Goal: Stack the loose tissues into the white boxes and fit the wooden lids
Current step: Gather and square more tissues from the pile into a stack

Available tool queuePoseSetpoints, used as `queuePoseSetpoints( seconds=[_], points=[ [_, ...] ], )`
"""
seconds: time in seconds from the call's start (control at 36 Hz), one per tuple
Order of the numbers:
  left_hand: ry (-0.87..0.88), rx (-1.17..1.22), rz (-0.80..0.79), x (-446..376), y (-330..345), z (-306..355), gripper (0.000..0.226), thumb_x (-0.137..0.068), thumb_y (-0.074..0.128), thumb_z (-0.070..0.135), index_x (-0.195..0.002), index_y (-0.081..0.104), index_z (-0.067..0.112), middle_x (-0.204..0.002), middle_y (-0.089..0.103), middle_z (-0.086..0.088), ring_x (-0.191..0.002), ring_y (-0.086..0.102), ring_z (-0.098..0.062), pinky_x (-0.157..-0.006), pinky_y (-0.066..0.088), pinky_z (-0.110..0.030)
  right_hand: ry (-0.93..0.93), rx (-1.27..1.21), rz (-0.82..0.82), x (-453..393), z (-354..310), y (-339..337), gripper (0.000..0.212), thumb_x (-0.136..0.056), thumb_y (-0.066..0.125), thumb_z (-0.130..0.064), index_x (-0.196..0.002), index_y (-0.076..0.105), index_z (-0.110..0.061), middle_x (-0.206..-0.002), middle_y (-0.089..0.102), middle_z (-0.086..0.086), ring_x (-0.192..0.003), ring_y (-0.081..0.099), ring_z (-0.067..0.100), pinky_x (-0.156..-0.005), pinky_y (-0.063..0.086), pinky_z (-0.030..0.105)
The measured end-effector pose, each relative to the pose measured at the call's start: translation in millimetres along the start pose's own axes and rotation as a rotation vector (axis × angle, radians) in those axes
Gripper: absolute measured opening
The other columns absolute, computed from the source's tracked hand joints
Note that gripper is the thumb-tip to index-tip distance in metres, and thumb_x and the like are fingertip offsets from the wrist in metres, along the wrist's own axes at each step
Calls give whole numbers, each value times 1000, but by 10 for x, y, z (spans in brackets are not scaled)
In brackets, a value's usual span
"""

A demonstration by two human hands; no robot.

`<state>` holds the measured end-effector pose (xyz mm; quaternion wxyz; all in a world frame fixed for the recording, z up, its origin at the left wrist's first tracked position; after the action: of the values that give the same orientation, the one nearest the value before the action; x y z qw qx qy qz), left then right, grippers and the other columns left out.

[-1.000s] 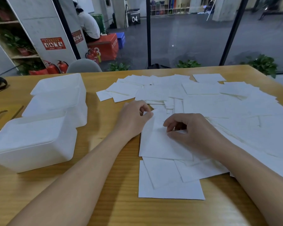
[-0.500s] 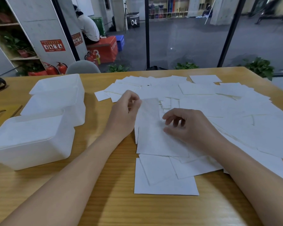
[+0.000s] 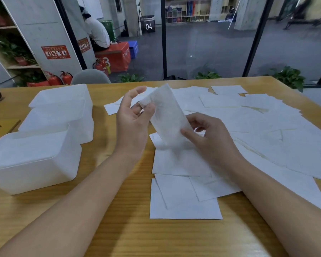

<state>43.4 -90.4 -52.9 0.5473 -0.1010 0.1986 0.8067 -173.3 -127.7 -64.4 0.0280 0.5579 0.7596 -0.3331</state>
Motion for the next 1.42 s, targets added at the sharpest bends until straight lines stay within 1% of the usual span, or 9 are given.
queuePoseSetpoints(
  seconds=[0.22,0.31,0.5,0.64,0.81,1.0,1.14,1.22,1.42],
  points=[
    [-273,-225,-370,48,-105,-97,45,-97,74,25,-138,70,42,-113,73,-30,-108,74,-41,-101,55,-69,139,-200,-23,-12,22,-399,31,-97,66,-3,-105,82,-29,-92,77,-6,-72,66,16,-66,53,25],
    [-322,-334,-420,26,-129,-139,46,-92,85,51,-135,71,45,-108,81,-13,-108,77,-32,-108,53,-63,186,-104,-144,13,29,-403,31,-96,67,-7,-104,83,-33,-77,65,-10,-62,63,13,-61,49,16],
    [-305,-553,-586,-13,-229,-190,35,-89,88,49,-121,79,39,-91,80,1,-92,76,-15,-103,54,-42,282,-76,-313,61,29,-404,22,-95,72,-9,-101,81,-28,-67,64,4,-55,59,18,-53,44,20],
    [-244,-649,-577,-1,-223,-218,21,-89,90,43,-107,81,35,-90,80,1,-80,76,-27,-72,63,-32,289,64,-368,64,74,-409,25,-87,73,-11,-99,78,-33,-61,67,0,-51,55,13,-47,41,20],
    [-210,-713,-603,-21,-241,-273,21,-86,92,45,-102,81,37,-90,80,5,-74,76,-18,-66,62,-25,274,187,-425,75,111,-374,28,-86,76,-16,-105,73,-37,-67,72,0,-53,62,11,-54,49,27],
    [-36,-910,-408,-128,-350,-307,2,-96,82,39,-95,81,41,-94,75,20,-88,67,-3,-69,47,-9,184,328,-335,44,129,-430,21,-82,89,-29,-95,76,-38,-84,67,-19,-66,60,1,-57,46,12],
    [-68,-1032,-348,-152,-365,-401,32,-106,62,54,-132,70,37,-124,64,19,-115,58,-1,-97,49,-27,117,274,-252,47,66,-337,14,-86,83,-27,-91,76,-37,-90,67,-19,-65,57,2,-58,45,13],
    [-88,-1056,-396,-129,-235,-408,31,-107,59,56,-124,71,34,-118,64,13,-122,57,-21,-104,51,-45,96,257,-301,89,29,-184,10,-88,79,-27,-89,76,-37,-84,70,-19,-65,59,3,-59,46,14],
    [66,-1172,-365,-20,-65,-315,30,-103,65,56,-124,61,34,-118,53,12,-120,46,-18,-104,46,-42,82,286,-310,109,85,-129,11,-91,79,-28,-89,76,-38,-78,67,-26,-68,62,4,-61,46,13]
  ],
)
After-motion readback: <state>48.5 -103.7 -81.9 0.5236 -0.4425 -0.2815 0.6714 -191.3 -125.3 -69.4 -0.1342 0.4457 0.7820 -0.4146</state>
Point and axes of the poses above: each hand's wrist, its own x-axis away from the middle knuckle, its own y-axis out of the palm, z = x × y, the point moved 3 cm from there along -x, towards the middle knuckle
